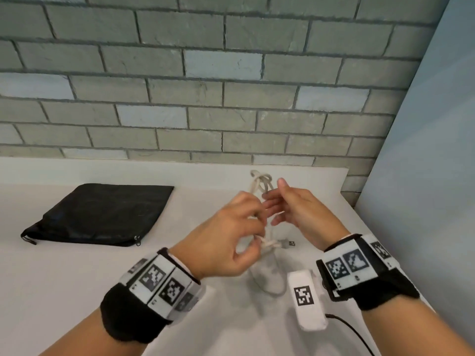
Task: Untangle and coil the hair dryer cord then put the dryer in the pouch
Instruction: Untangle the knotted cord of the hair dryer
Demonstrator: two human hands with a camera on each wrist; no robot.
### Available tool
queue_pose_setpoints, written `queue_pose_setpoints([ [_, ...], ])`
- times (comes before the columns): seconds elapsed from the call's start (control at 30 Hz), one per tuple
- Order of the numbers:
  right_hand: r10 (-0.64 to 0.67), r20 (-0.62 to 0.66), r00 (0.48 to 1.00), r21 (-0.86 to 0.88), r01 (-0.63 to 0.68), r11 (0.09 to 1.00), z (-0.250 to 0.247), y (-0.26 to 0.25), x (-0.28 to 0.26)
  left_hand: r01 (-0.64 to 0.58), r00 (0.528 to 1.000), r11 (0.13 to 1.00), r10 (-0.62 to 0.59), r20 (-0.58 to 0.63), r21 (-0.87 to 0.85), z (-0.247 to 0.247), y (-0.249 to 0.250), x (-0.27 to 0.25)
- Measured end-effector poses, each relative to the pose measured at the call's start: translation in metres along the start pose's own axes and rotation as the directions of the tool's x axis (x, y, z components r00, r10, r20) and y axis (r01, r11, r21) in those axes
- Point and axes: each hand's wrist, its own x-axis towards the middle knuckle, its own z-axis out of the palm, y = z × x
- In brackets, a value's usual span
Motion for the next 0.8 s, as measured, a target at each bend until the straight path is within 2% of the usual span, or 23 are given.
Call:
queue_pose_setpoints([
  [0.03, 0.048, 0.068, 0.997, 0.085, -0.053, 0.995, 0.002, -0.004, -0.001, -0.033, 0.998, 0.999, 0.033, 0.047, 0.014, 0.006, 0.003, -0.002],
  [0.1, 0.047, 0.151, 0.987, 0.142, -0.069, 0.987, 0.001, -0.008, -0.004, -0.072, 0.99, 0.997, 0.069, 0.127, 0.015, 0.018, 0.006, -0.006],
  [0.2, 0.001, 0.2, 0.98, 0.132, -0.028, 0.991, -0.004, -0.004, -0.008, -0.086, 0.974, 0.996, 0.086, 0.211, -0.008, 0.033, 0.008, -0.014],
  [0.27, 0.001, 0.228, 0.974, 0.111, -0.027, 0.993, -0.006, 0.001, -0.011, -0.052, 0.978, 0.996, 0.065, 0.199, -0.07, 0.035, 0.01, -0.017],
  [0.33, -0.007, 0.241, 0.971, 0.06, -0.008, 0.998, -0.005, 0.004, -0.015, 0.018, 0.996, 0.988, -0.004, 0.094, -0.154, 0.031, 0.014, -0.015],
  [0.4, -0.035, 0.244, 0.969, 0.036, 0.027, 0.999, -0.004, 0.005, -0.019, 0.109, 0.984, 0.966, -0.138, -0.111, -0.236, 0.025, 0.016, -0.009],
  [0.43, -0.044, 0.233, 0.971, 0.044, 0.035, 0.998, -0.004, 0.005, -0.02, 0.175, 0.948, 0.947, -0.236, -0.216, -0.269, 0.022, 0.015, -0.005],
  [0.5, -0.054, 0.207, 0.977, 0.047, 0.046, 0.998, -0.003, 0.007, -0.022, 0.383, 0.817, 0.871, -0.474, -0.327, -0.307, 0.018, 0.008, 0.003],
  [0.57, -0.061, 0.22, 0.974, 0.016, 0.059, 0.998, -0.001, 0.006, -0.025, 0.582, 0.691, 0.728, -0.678, -0.251, -0.363, 0.016, -0.001, 0.007],
  [0.6, -0.065, 0.243, 0.968, 0.002, 0.066, 0.998, 0.001, 0.006, -0.027, 0.637, 0.657, 0.657, -0.736, -0.161, -0.403, 0.015, -0.004, 0.008],
  [0.67, -0.071, 0.279, 0.958, -0.001, 0.074, 0.997, 0.007, 0.005, -0.03, 0.666, 0.655, 0.572, -0.756, 0.008, -0.479, 0.016, -0.007, 0.008],
  [0.73, -0.076, 0.258, 0.963, -0.004, 0.08, 0.997, 0.012, 0.006, -0.031, 0.649, 0.663, 0.519, -0.744, 0.079, -0.557, 0.016, -0.007, 0.009],
  [0.8, -0.074, 0.197, 0.978, -0.04, 0.084, 0.996, 0.014, 0.009, -0.03, 0.63, 0.652, 0.431, -0.745, 0.139, -0.646, 0.017, -0.007, 0.008],
])
